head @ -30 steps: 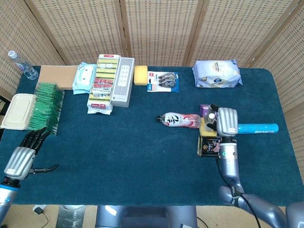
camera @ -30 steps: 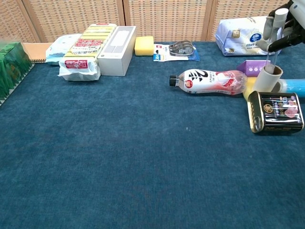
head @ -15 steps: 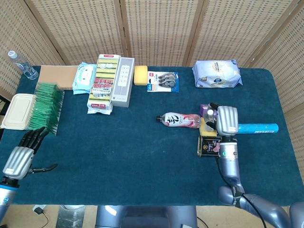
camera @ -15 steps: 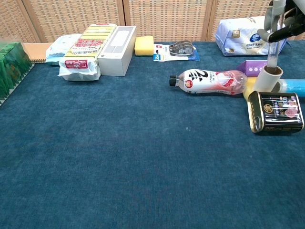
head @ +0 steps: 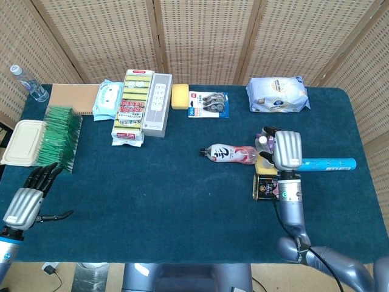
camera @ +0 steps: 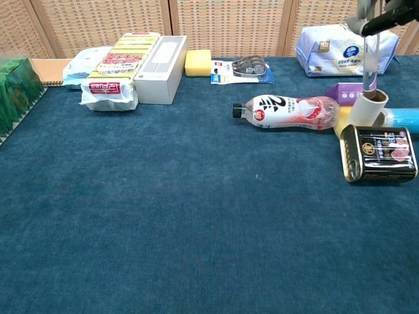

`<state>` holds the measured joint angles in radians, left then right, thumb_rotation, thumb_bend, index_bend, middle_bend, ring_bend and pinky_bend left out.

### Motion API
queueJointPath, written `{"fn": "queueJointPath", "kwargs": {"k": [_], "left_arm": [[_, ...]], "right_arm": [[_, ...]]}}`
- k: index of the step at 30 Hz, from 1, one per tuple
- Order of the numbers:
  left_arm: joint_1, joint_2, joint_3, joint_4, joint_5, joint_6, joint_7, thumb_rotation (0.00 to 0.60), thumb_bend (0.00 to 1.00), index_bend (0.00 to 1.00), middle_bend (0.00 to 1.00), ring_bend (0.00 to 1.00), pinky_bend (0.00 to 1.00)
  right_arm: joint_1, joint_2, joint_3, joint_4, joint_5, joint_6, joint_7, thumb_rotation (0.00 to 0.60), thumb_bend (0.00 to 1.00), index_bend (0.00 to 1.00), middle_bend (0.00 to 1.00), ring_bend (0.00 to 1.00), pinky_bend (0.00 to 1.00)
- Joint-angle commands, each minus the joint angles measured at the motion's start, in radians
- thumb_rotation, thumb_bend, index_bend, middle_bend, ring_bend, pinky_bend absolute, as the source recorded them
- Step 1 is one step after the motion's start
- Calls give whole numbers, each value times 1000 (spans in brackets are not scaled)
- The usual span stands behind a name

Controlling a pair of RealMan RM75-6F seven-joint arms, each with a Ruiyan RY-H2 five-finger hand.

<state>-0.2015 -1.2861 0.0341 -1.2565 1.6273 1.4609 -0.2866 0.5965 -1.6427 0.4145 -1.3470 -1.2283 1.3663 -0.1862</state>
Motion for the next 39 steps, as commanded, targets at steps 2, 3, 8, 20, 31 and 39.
{"fn": "queueJointPath", "kwargs": {"k": [2, 3, 8, 20, 31, 39], "left_arm": [[0, 1, -1, 1, -1, 0, -1, 352, 0, 0, 0, 0, 31], [0, 1, 0, 1, -1, 0, -1, 352, 0, 0, 0, 0, 31], [1, 1, 0, 2, 0, 1, -4, 351, 0, 0, 0, 0, 32], [4, 3, -2, 2, 2, 10, -11, 354, 0, 0, 0, 0, 32], [5, 4, 0, 5, 7, 17, -20, 355, 0, 0, 0, 0, 32], [7, 14, -1, -2, 7, 21, -37, 357, 0, 0, 0, 0, 32]], "right_arm": [[8, 6, 8, -15, -1, 4, -5, 600, 478, 714, 799, 916, 1000], [12, 9, 13, -23, -2, 5, -8, 600, 479, 716, 803, 921, 1000], [16, 28, 24, -60, 2, 11, -24, 600, 482, 737, 831, 943, 1000], [0, 105, 37, -193, 32, 12, -54, 600, 482, 755, 914, 998, 1000], [-64, 309, 20, -590, 181, -48, -188, 600, 526, 766, 947, 1000, 1000], [-117, 496, -17, -891, 220, -110, -173, 600, 546, 767, 954, 1000, 1000]]}}
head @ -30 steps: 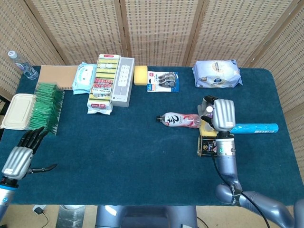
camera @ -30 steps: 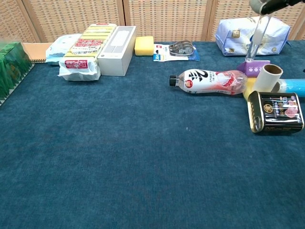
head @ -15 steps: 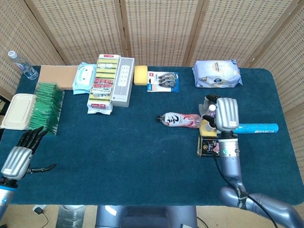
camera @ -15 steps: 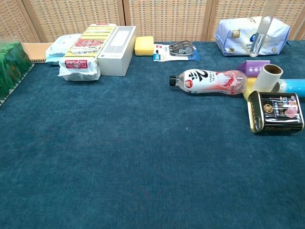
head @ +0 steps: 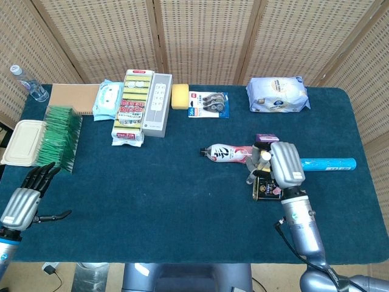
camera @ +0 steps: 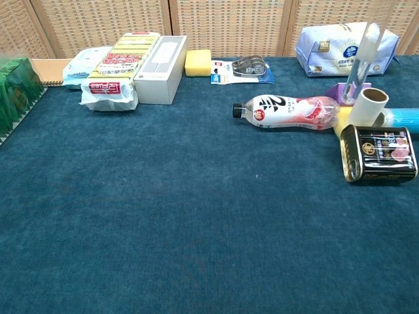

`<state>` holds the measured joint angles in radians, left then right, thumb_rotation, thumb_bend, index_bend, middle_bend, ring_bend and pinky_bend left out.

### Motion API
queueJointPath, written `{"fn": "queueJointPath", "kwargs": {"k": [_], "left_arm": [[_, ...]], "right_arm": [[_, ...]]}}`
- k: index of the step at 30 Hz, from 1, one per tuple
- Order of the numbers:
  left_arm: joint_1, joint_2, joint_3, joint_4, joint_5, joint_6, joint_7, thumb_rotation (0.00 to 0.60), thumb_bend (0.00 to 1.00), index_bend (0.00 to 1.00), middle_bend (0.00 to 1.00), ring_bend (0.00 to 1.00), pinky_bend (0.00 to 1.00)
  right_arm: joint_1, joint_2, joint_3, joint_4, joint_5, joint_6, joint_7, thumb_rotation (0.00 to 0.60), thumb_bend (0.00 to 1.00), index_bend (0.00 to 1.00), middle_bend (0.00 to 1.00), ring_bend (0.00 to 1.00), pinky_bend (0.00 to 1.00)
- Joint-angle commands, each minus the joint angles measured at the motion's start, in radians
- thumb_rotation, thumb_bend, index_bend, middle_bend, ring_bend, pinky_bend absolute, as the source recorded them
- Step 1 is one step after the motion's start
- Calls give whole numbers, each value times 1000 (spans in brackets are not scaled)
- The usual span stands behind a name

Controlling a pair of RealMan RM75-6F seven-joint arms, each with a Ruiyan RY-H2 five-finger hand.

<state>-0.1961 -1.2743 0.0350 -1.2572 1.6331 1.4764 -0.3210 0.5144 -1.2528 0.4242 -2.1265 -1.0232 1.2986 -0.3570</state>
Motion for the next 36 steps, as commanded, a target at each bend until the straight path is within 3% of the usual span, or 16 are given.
{"fn": "queueJointPath", "kwargs": {"k": [1, 3, 5, 10, 12, 15, 16, 18, 22, 23, 26, 27, 29, 32, 33, 36], "left_arm": [[2, 3, -2, -1, 2, 8, -4, 356, 0, 0, 0, 0, 32], [4, 3, -1, 1, 3, 12, -7, 353, 0, 0, 0, 0, 32], [6, 4, -1, 4, 5, 17, -12, 349, 0, 0, 0, 0, 32], [1, -1, -10, 11, -13, 0, -16, 353, 0, 0, 0, 0, 32], [0, -1, -7, 5, -2, 6, -10, 358, 0, 0, 0, 0, 32], [6, 4, 4, -1, 21, 28, -14, 354, 0, 0, 0, 0, 32], [8, 6, 5, -1, 22, 31, -18, 355, 0, 0, 0, 0, 32], [11, 8, -1, 3, 9, 31, -25, 360, 0, 0, 0, 0, 32], [5, 5, -14, 7, -12, 14, -24, 360, 0, 0, 0, 0, 32], [4, 5, -14, 6, -10, 16, -22, 362, 0, 0, 0, 0, 32], [7, 4, 0, 0, 15, 27, -17, 363, 0, 0, 0, 0, 31], [8, 5, 3, -1, 19, 29, -18, 364, 0, 0, 0, 0, 32], [9, 6, 3, -1, 20, 33, -20, 363, 0, 0, 0, 0, 32], [5, 4, -6, 2, 3, 19, -15, 353, 0, 0, 0, 0, 32], [4, 5, -8, 1, -1, 15, -15, 356, 0, 0, 0, 0, 32], [7, 9, -10, -4, -2, 21, -16, 359, 0, 0, 0, 0, 32]], "right_arm": [[-33, 119, -21, -106, 19, -44, 3, 600, 546, 767, 954, 1000, 1000], [-11, 105, 28, -21, 79, -6, 9, 600, 546, 767, 956, 1000, 1000], [3, 81, 29, 18, 131, 20, -18, 600, 548, 767, 958, 1000, 1000], [-37, 107, -117, -62, -10, -36, -14, 600, 549, 767, 959, 1000, 1000], [-39, 94, -97, -28, -43, 0, 14, 600, 548, 767, 959, 1000, 1000], [-16, 20, -5, 81, 14, 106, 26, 600, 548, 767, 959, 1000, 1000], [-10, 6, 4, 96, 25, 127, 9, 600, 547, 767, 959, 1000, 1000], [-21, 1, -38, 64, -15, 141, -16, 600, 547, 767, 959, 1000, 1000], [-54, 81, -198, -9, -148, 34, -29, 600, 546, 767, 959, 1000, 1000], [-56, 96, -197, -6, -158, 32, -18, 600, 545, 767, 959, 1000, 1000], [-40, 56, -65, 88, -59, 128, 21, 600, 545, 767, 959, 1000, 1000], [-34, 43, -45, 100, -33, 143, 12, 600, 545, 767, 960, 1000, 1000], [-33, 34, -52, 89, -32, 149, -3, 600, 545, 768, 960, 1000, 1000], [-38, 56, -137, 83, -88, 82, -29, 600, 545, 767, 960, 1000, 1000], [-36, 56, -142, 98, -97, 75, -27, 600, 544, 767, 960, 1000, 1000], [-18, -11, -88, 194, -66, 119, -6, 600, 542, 768, 960, 1000, 1000]]}}
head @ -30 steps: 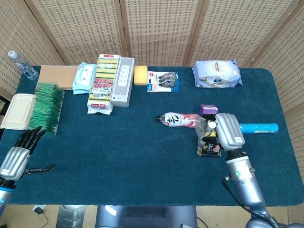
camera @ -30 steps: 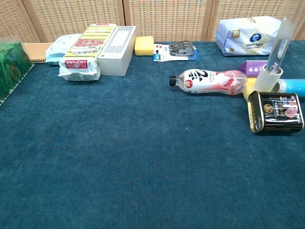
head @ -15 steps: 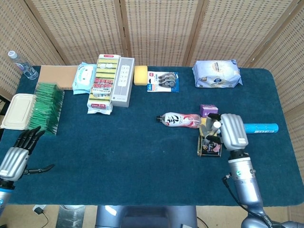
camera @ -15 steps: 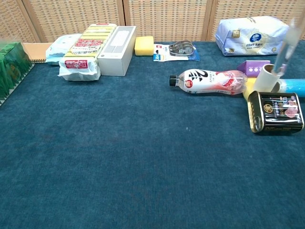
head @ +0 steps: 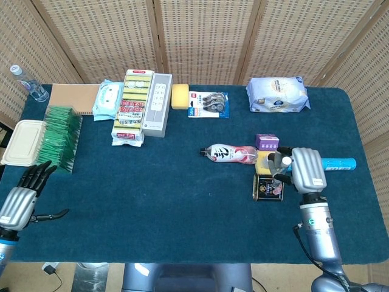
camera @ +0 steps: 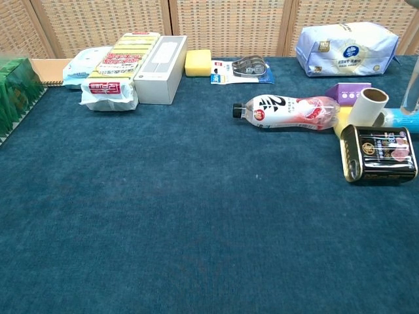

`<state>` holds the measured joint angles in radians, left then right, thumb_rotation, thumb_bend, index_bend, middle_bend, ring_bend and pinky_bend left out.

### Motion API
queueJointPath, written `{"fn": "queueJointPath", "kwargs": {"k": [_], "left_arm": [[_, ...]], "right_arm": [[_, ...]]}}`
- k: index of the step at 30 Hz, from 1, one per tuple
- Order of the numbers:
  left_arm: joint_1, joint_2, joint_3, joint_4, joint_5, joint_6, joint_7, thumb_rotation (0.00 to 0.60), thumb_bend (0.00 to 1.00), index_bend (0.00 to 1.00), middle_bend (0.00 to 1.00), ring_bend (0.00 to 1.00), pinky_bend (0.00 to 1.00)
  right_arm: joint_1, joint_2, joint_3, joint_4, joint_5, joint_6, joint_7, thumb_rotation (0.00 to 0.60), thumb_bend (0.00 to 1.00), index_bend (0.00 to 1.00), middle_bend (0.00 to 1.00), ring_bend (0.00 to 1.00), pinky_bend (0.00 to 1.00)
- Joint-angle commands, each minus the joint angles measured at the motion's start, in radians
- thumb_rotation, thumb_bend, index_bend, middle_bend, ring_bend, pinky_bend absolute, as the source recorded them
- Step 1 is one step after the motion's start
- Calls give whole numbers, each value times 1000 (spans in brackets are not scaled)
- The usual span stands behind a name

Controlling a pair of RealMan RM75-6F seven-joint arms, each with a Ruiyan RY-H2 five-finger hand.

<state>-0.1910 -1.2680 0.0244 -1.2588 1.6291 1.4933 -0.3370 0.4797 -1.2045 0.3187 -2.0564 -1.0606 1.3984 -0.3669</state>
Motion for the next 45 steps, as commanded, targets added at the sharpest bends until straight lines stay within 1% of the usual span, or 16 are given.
{"fn": "queueJointPath", "kwargs": {"k": [1, 3, 6, 8, 10, 13, 15, 18, 20, 23, 28, 30, 34, 36, 38, 45], "left_arm": [[4, 4, 2, -3, 4, 9, 0, 361, 0, 0, 0, 0, 32], [8, 8, 3, -4, 6, 18, -4, 361, 0, 0, 0, 0, 32], [8, 9, -6, -3, -6, 16, -10, 360, 0, 0, 0, 0, 32], [5, 8, -8, -2, -10, 9, -6, 359, 0, 0, 0, 0, 32], [5, 6, -3, -3, -4, 6, -4, 362, 0, 0, 0, 0, 32], [4, 6, 2, -7, -1, 1, -3, 365, 0, 0, 0, 0, 32], [3, 6, -3, -11, -2, 3, -1, 356, 0, 0, 0, 0, 32], [3, 4, -4, -14, 1, 8, 1, 357, 0, 0, 0, 0, 32], [4, 2, 2, -10, 4, 4, 6, 359, 0, 0, 0, 0, 32], [3, 1, 7, -9, 6, -5, 7, 364, 0, 0, 0, 0, 32], [6, 2, 0, -11, 8, 16, -5, 363, 0, 0, 0, 0, 32], [7, -3, -3, -6, 6, 18, -3, 364, 0, 0, 0, 0, 32], [0, -10, 9, -6, 17, -1, 6, 362, 0, 0, 0, 0, 32], [1, -7, 17, -13, 33, 10, -2, 359, 0, 0, 0, 0, 32], [4, -5, 15, -10, 32, 17, -5, 356, 0, 0, 0, 0, 32], [-3, -12, 14, 3, 22, -4, -17, 365, 0, 0, 0, 0, 32]], "right_arm": [[23, -81, 35, 152, -16, 35, 4, 600, 542, 768, 960, 1000, 1000], [29, -121, 46, 183, -17, 61, 9, 600, 542, 767, 960, 1000, 1000], [25, -98, -36, 166, -73, -25, 37, 600, 541, 767, 960, 1000, 1000], [29, -54, -53, 171, -56, -83, 33, 600, 541, 767, 960, 1000, 1000], [36, -57, -7, 231, -23, -40, -2, 600, 541, 767, 960, 1000, 1000], [45, -120, 56, 308, -78, 118, -43, 600, 540, 767, 960, 1000, 1000], [36, -123, 45, 256, -99, 104, 20, 600, 540, 768, 960, 1000, 1000], [27, -12, -26, 177, -107, -34, 24, 600, 539, 767, 960, 1000, 1000], [26, -3, -12, 203, -103, -2, -27, 600, 539, 768, 960, 1000, 1000], [22, -71, 3, 216, -127, 69, -10, 600, 536, 769, 960, 1000, 1000], [15, 37, -87, 112, -143, -104, 63, 600, 534, 769, 960, 1000, 1000], [20, 54, -78, 111, -133, -89, -6, 600, 534, 770, 960, 1000, 1000], [32, -62, -12, 110, -142, 41, -36, 600, 534, 770, 960, 1000, 1000], [48, -29, -88, 54, -203, -74, 8, 600, 533, 770, 960, 1000, 1000], [52, 20, -114, 44, -189, -131, -10, 600, 532, 770, 960, 1000, 1000], [77, -94, -16, 130, -158, -39, 22, 600, 530, 771, 960, 1000, 1000]]}}
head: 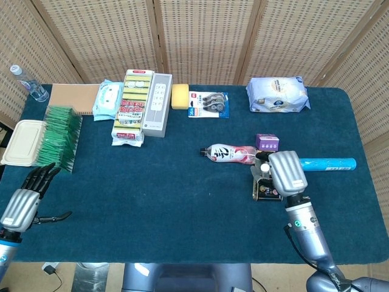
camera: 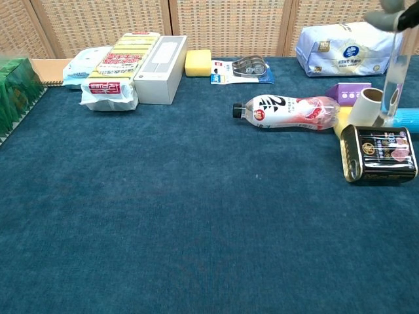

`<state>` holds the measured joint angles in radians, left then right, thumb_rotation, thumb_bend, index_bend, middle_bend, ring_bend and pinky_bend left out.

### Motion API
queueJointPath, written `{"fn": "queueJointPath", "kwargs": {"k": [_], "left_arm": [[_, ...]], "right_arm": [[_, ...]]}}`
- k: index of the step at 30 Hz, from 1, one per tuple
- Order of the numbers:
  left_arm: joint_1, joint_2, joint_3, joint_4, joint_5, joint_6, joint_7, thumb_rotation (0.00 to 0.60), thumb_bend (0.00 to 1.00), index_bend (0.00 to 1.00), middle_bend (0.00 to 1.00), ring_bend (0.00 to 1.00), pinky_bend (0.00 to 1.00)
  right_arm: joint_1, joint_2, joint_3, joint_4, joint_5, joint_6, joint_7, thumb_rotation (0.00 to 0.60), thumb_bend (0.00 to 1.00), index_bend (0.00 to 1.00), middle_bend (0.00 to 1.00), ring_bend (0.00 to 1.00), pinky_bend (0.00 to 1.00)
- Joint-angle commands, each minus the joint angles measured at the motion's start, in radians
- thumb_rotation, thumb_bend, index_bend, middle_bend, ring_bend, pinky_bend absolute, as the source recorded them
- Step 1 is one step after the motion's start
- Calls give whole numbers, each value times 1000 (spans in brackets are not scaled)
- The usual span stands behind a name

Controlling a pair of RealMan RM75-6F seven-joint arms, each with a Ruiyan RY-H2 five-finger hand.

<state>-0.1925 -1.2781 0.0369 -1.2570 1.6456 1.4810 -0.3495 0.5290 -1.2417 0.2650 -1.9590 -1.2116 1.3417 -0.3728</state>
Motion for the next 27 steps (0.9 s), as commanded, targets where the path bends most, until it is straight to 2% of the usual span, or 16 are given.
{"fn": "queueJointPath", "kwargs": {"k": [1, 7, 13, 27], "left_arm": [[-1, -1, 1, 1, 8, 14, -9, 366, 0, 0, 0, 0, 32], [0, -1, -6, 2, -5, 13, -5, 363, 0, 0, 0, 0, 32], [-2, 2, -3, -8, -2, 9, 10, 369, 0, 0, 0, 0, 32], [-5, 7, -23, -32, -31, -3, 57, 371, 0, 0, 0, 0, 32]], "right_arm": [[35, -70, 45, 51, -19, 22, 35, 600, 530, 771, 960, 1000, 1000], [72, -146, 92, 170, -35, 34, 96, 600, 527, 773, 961, 1000, 1000], [99, -181, 138, 274, -9, 9, 189, 600, 512, 773, 961, 1000, 1000], [95, -168, 145, 410, 29, -38, 269, 600, 509, 773, 962, 1000, 1000]]}}
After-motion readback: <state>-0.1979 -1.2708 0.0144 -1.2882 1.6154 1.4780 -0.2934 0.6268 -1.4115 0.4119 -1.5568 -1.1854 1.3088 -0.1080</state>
